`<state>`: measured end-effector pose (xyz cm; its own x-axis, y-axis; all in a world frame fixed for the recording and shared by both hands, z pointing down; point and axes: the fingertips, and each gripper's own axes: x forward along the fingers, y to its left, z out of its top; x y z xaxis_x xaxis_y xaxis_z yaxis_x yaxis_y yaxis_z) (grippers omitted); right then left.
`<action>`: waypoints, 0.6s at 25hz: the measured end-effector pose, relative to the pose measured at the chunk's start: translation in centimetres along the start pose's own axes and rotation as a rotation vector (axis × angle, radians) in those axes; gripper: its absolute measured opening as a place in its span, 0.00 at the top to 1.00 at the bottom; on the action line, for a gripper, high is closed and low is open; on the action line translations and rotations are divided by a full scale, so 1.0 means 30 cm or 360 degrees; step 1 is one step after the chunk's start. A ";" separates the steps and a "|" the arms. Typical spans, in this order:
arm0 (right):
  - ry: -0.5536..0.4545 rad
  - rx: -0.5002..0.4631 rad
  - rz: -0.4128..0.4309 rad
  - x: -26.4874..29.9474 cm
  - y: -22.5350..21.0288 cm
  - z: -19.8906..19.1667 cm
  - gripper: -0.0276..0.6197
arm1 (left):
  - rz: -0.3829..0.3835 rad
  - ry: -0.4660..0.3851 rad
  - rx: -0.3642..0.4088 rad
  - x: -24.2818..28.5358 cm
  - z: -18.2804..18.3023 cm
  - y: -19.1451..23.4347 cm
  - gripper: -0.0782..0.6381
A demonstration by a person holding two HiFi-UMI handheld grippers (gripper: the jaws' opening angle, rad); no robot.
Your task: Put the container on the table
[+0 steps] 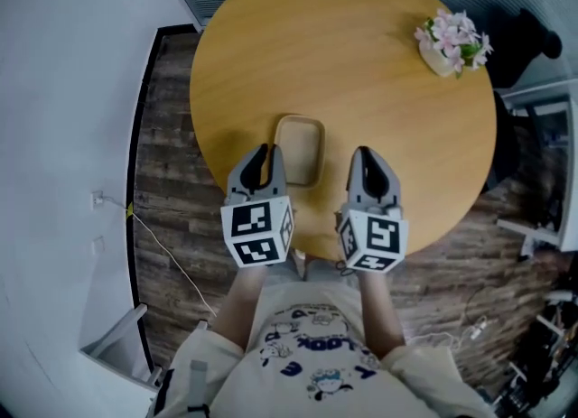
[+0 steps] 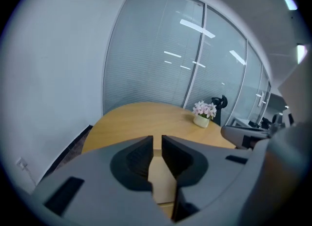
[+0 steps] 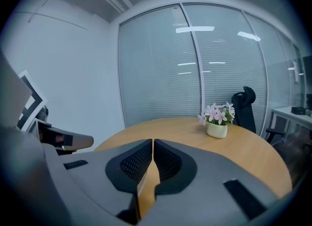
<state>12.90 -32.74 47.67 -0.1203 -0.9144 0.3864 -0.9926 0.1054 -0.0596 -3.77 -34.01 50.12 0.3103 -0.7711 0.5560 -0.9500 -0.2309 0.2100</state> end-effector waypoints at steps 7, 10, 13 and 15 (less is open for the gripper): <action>-0.0167 -0.0036 0.0046 -0.066 0.036 0.176 0.94 | -0.0009 -0.0284 0.0055 -0.153 0.199 -0.040 0.85; -0.0242 -0.0038 0.0061 -0.088 0.050 0.240 0.94 | 0.0021 -0.0382 0.0082 -0.213 0.262 -0.041 0.87; -0.0314 -0.0040 0.0078 -0.115 0.068 0.299 0.94 | 0.0046 -0.0468 0.0095 -0.274 0.316 -0.034 0.87; -0.0352 -0.0042 0.0097 -0.126 0.077 0.332 0.94 | 0.0065 -0.0514 0.0107 -0.307 0.345 -0.031 0.88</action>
<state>11.19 -32.93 36.88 -0.1769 -0.9692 0.1715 -0.9840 0.1705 -0.0515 -6.11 -32.84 36.48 0.2553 -0.9264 0.2766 -0.9649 -0.2261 0.1334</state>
